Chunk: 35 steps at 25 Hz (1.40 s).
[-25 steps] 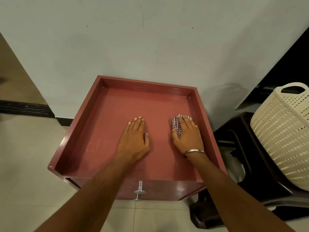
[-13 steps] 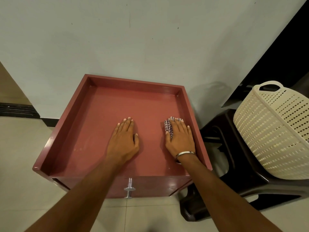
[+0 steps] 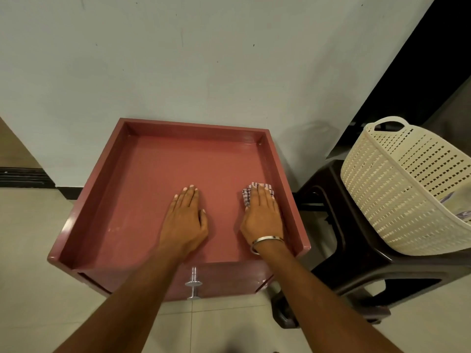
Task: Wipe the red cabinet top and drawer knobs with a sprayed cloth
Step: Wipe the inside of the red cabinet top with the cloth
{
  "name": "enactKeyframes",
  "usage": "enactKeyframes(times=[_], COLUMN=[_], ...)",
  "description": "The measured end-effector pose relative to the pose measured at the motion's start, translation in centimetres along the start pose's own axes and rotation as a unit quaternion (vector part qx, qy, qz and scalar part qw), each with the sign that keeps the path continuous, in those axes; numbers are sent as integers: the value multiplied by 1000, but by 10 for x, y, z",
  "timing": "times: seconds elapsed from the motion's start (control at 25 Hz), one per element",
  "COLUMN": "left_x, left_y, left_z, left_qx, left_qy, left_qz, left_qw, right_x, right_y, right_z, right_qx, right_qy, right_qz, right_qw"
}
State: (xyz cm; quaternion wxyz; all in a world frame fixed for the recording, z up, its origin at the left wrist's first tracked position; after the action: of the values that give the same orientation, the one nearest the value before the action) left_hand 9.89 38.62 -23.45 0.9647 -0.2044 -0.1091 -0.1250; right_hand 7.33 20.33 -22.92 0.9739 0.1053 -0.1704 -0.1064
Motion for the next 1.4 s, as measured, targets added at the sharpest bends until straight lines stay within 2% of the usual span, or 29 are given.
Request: enactKeyframes(times=[0.2,0.4,0.48,0.64,0.8,0.96,1.4], left_x=[-8,-15,-17,-17,-12,-7,38], left_y=[-8,-11,-15,-14,-13,-14,-1], left_z=[-2,2,1,1,1,1,-13], left_qx=[6,3,3,10,2,-4,2], left_qy=[4,-2,1,3,-4,-7,-9], left_qz=[-2,-2,-6,-3,-9,-21,-46], left_qw=[1000,1000,1000,1000,1000,1000,999], right_x=[-9,-29,-29,-27,-5,19,117], right_y=[-2,-5,-19,-4,-7,-15,-12], right_z=[7,14,18,12,3,-2,-34], right_qx=[-1,17,7,6,-5,-6,9], right_qy=[-7,4,-11,-23,-5,-19,7], right_qz=[-31,26,10,-28,25,-16,-5], right_qw=[1000,1000,1000,999,1000,1000,1000])
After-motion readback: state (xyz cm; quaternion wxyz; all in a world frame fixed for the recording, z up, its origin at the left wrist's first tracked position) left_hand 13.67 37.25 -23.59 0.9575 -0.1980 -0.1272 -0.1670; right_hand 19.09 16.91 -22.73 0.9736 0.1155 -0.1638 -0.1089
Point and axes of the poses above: each hand's wrist, its own x-axis towards the middle knuckle, its own z-axis out of the back of the hand, y = z × x, the point moved 5 cm from there along x, towards the middle knuckle, and after that the axes turned 8 degrees about -y, right-handed, at the moved point
